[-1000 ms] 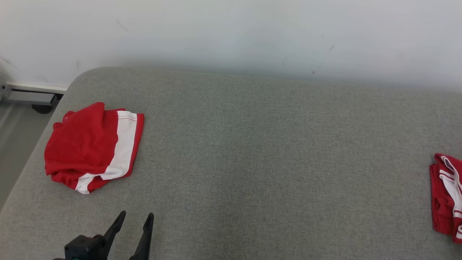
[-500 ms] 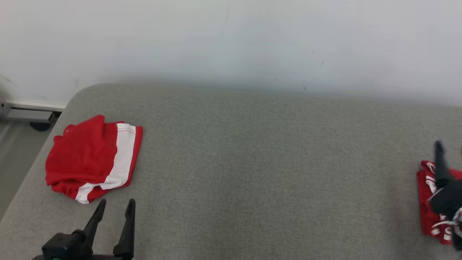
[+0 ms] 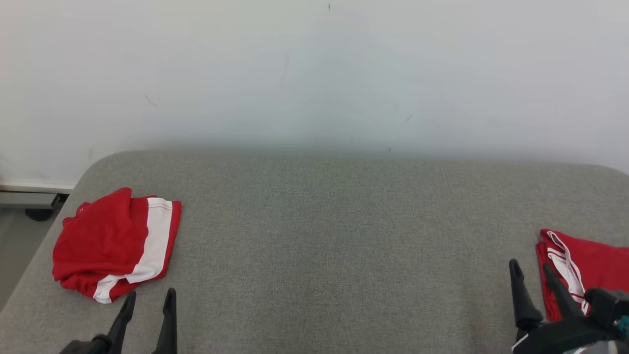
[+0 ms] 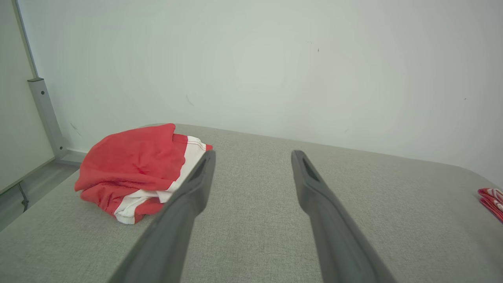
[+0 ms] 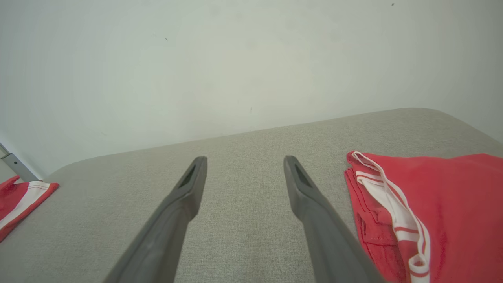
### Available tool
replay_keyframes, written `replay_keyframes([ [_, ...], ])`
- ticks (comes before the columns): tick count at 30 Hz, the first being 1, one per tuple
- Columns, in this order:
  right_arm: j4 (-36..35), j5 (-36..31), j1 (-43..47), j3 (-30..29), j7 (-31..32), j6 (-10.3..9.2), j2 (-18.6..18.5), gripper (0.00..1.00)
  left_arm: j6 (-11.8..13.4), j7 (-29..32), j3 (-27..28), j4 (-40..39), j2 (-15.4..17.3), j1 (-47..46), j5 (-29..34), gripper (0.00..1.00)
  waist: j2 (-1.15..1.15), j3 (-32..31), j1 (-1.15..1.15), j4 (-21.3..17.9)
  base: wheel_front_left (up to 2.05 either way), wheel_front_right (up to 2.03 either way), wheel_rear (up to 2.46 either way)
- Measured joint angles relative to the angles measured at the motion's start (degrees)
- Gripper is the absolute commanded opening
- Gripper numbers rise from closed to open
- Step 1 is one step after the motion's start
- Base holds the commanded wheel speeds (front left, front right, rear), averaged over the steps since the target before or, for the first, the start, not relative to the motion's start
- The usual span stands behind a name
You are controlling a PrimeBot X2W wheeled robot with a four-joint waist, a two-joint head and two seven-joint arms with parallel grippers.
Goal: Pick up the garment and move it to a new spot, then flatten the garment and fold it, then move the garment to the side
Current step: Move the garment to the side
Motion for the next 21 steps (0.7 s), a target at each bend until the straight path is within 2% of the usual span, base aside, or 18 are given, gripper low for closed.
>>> replay_keyframes([
  [9, -3.3, 0.1, 4.5, 1.2, -2.3, -0.18, 3.6, 1.0, 0.5, -0.3, 1.4, -0.5, 0.3, 3.4, 1.4, 1.0, 0.0, -1.3, 0.0, -0.9, 0.0, 0.0, 0.0],
  [21, -4.4, 0.0, 6.6, 3.0, -2.5, -1.18, 4.0, 1.0, 0.6, -0.3, 2.7, 0.3, -0.1, 4.6, 2.0, 1.0, 0.0, -1.5, 0.01, -2.4, 0.0, 0.0, 0.0],
])
